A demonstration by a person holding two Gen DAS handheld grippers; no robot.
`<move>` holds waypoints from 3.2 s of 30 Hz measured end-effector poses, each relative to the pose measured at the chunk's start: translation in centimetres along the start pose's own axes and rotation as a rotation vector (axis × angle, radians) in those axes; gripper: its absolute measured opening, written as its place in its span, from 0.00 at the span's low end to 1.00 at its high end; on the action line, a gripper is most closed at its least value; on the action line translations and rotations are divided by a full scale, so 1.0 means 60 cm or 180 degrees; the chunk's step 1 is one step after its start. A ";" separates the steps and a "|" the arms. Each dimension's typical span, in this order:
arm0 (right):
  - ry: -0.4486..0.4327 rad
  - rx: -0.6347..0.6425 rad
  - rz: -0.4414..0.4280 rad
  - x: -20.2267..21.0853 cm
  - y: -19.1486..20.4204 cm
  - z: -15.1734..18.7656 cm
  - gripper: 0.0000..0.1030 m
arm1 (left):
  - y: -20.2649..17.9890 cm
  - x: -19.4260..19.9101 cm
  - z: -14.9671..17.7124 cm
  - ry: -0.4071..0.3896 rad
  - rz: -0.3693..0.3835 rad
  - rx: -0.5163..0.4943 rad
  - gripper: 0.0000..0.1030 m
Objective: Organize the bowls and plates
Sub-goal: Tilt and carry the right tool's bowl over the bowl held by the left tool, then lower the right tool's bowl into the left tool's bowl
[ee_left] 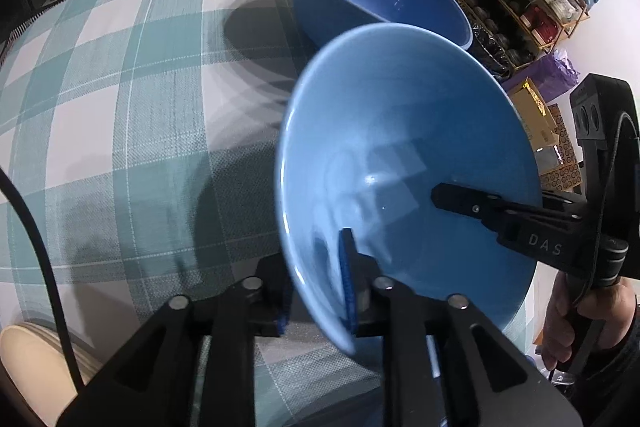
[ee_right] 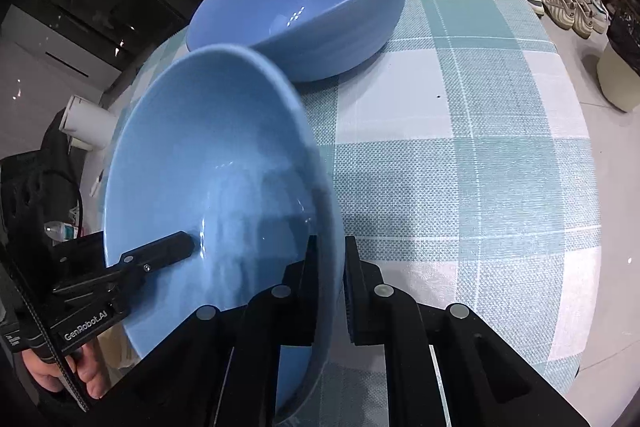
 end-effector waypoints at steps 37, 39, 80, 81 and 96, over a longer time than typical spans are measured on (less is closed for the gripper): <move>-0.0068 -0.0166 -0.0176 0.103 0.021 -0.007 0.09 | -0.007 0.105 0.029 -0.0046 0.0092 -0.0012 0.16; -0.0091 -0.0155 -0.0163 0.115 0.027 -0.001 0.09 | -0.007 0.116 0.035 -0.0060 0.0089 -0.0032 0.16; -0.0351 -0.0251 -0.0184 0.220 0.105 0.259 0.09 | -0.056 0.197 0.241 -0.0185 0.0236 -0.0282 0.16; -0.0338 -0.0282 -0.0219 0.213 0.101 0.265 0.09 | -0.056 0.194 0.243 -0.0194 0.0197 -0.0290 0.16; -0.0488 -0.0498 -0.0340 0.179 0.076 0.303 0.09 | -0.063 0.173 0.272 -0.0472 -0.0230 -0.0346 0.16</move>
Point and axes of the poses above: each gripper's, at about its wrist camera, not at the fingertips, and x roughly against the way its jaws point, y to its left, z to its underside, the point moved 5 cm from there along -x, roughly the way its jaws point
